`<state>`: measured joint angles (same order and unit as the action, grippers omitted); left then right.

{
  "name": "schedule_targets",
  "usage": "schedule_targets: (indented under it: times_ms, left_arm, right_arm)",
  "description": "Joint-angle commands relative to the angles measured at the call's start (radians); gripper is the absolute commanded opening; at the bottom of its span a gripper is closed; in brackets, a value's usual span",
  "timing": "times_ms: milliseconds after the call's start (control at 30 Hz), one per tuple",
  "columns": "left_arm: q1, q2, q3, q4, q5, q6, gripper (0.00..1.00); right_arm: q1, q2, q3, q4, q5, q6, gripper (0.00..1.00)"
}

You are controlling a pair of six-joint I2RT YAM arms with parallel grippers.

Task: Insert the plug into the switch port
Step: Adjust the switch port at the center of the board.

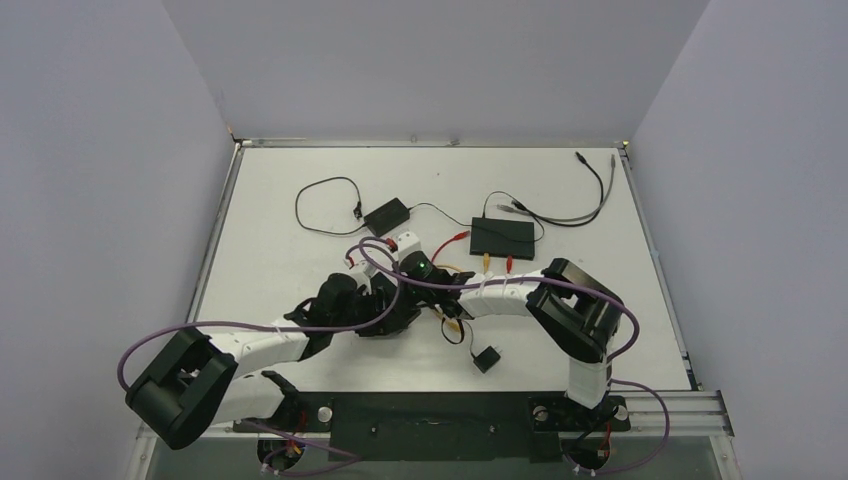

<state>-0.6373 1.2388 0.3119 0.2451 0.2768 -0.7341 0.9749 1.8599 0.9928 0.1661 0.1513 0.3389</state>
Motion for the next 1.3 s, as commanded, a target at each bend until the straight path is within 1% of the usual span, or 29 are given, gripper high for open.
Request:
schedule_targets:
  times_ms: [0,133,233,367,467,567,667,800,967,1100,1267]
  left_arm:
    - [-0.028,-0.042,-0.031,0.059,-0.022,-0.054,0.51]
    - [-0.033,-0.084,-0.038,0.032,-0.025,-0.061,0.51]
    - [-0.033,-0.145,-0.035,-0.053,-0.038,-0.058,0.51]
    - [-0.033,-0.273,-0.034,-0.182,-0.1,-0.055,0.51]
    - [-0.033,-0.383,-0.021,-0.278,-0.141,-0.055,0.52]
    - [-0.033,-0.452,0.004,-0.363,-0.184,-0.054,0.52]
    - [-0.031,-0.504,0.03,-0.393,-0.18,-0.048,0.52]
    - [-0.032,-0.526,0.078,-0.421,-0.118,-0.041,0.52]
    - [-0.031,-0.541,0.09,-0.424,-0.011,-0.062,0.52]
    - [-0.031,-0.538,0.086,-0.421,0.054,-0.075,0.52]
    - [-0.031,-0.541,0.093,-0.459,0.021,-0.069,0.52]
  right_arm:
    - [0.002,-0.031,0.008,-0.038,-0.052,-0.056,0.0]
    - [0.001,-0.132,-0.043,-0.061,0.057,-0.065,0.0]
    - [0.003,-0.213,-0.109,-0.075,0.145,-0.079,0.0]
    - [0.018,-0.327,-0.187,-0.101,0.194,-0.082,0.0]
    - [0.055,-0.399,-0.245,-0.12,0.195,-0.078,0.0]
    - [0.1,-0.446,-0.294,-0.108,0.159,-0.081,0.0]
    - [0.142,-0.503,-0.351,-0.065,0.105,-0.088,0.0]
    - [0.17,-0.582,-0.421,-0.004,-0.037,-0.113,0.0]
    - [0.199,-0.674,-0.481,0.029,-0.126,-0.164,0.0]
    - [0.207,-0.699,-0.495,0.011,-0.143,-0.187,0.0]
    - [0.209,-0.658,-0.46,-0.064,-0.191,-0.188,0.0]
